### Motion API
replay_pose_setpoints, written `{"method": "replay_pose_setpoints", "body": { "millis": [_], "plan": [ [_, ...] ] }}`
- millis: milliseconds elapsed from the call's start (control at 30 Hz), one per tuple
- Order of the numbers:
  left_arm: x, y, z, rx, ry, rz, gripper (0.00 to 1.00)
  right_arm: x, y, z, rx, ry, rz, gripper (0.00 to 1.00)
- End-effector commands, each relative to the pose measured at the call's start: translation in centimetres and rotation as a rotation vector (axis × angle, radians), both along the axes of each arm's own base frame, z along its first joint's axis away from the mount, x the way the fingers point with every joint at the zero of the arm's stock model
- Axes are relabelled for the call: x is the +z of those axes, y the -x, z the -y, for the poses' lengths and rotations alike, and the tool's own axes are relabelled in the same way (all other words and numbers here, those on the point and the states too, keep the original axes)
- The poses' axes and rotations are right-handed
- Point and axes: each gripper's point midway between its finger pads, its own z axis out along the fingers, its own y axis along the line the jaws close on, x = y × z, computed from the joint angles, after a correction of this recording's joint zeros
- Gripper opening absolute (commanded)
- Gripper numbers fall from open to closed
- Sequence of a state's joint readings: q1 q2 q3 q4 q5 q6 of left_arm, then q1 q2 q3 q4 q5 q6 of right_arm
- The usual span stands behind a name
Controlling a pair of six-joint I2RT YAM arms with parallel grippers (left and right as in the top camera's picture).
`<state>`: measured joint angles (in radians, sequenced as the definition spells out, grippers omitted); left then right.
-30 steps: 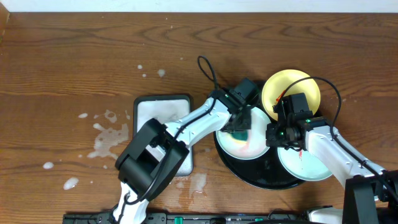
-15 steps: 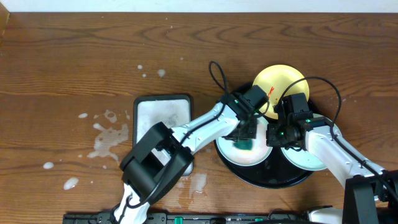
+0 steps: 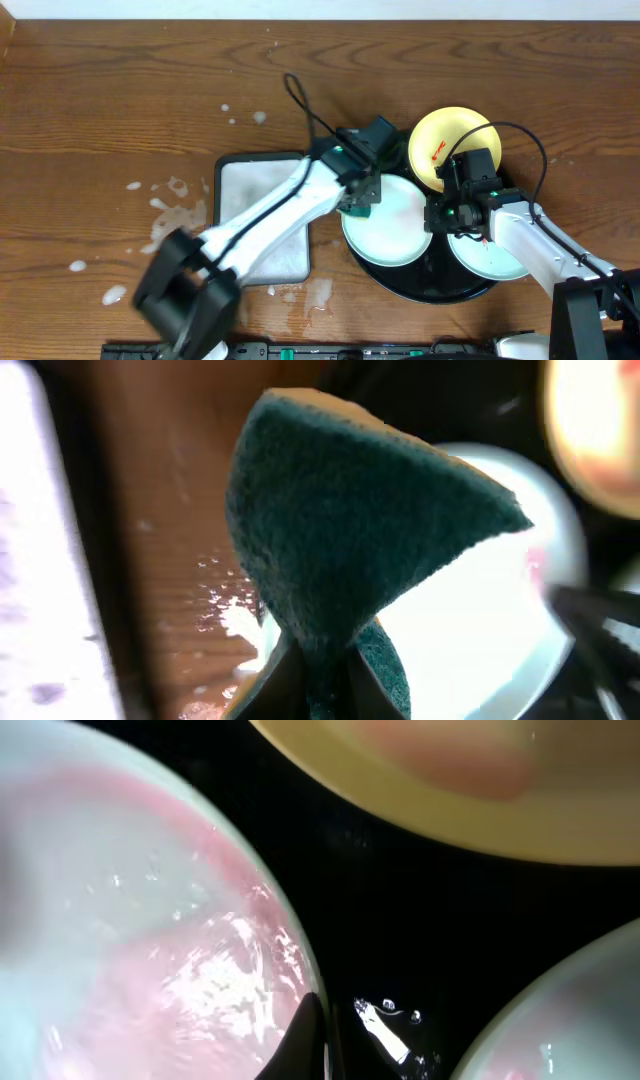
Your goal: Clean dirty plates on tray and stack at the side
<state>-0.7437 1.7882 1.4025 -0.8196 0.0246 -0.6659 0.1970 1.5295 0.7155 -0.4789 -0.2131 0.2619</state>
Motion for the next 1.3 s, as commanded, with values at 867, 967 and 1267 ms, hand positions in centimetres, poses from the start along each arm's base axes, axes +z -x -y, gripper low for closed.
{"method": "replay_pose_setpoints", "body": {
  "millis": [867, 967, 1267],
  "plan": [
    [1.6, 1.1, -16.6, 0.231, -0.072, -0.082, 0.59, 8.2, -0.4, 1.8, 0.007, 0.112, 0.175, 0.01],
    [2.8, 1.5, -16.8, 0.232, -0.059, -0.053, 0.60, 7.8, 0.0, 1.5, 0.009, 0.096, 0.146, 0.01],
    [5.6, 2.3, -17.1, 0.233, -0.022, 0.024, 0.68, 14.9, -2.5, 3.5, -0.053, 0.198, 0.345, 0.01]
  ]
}}
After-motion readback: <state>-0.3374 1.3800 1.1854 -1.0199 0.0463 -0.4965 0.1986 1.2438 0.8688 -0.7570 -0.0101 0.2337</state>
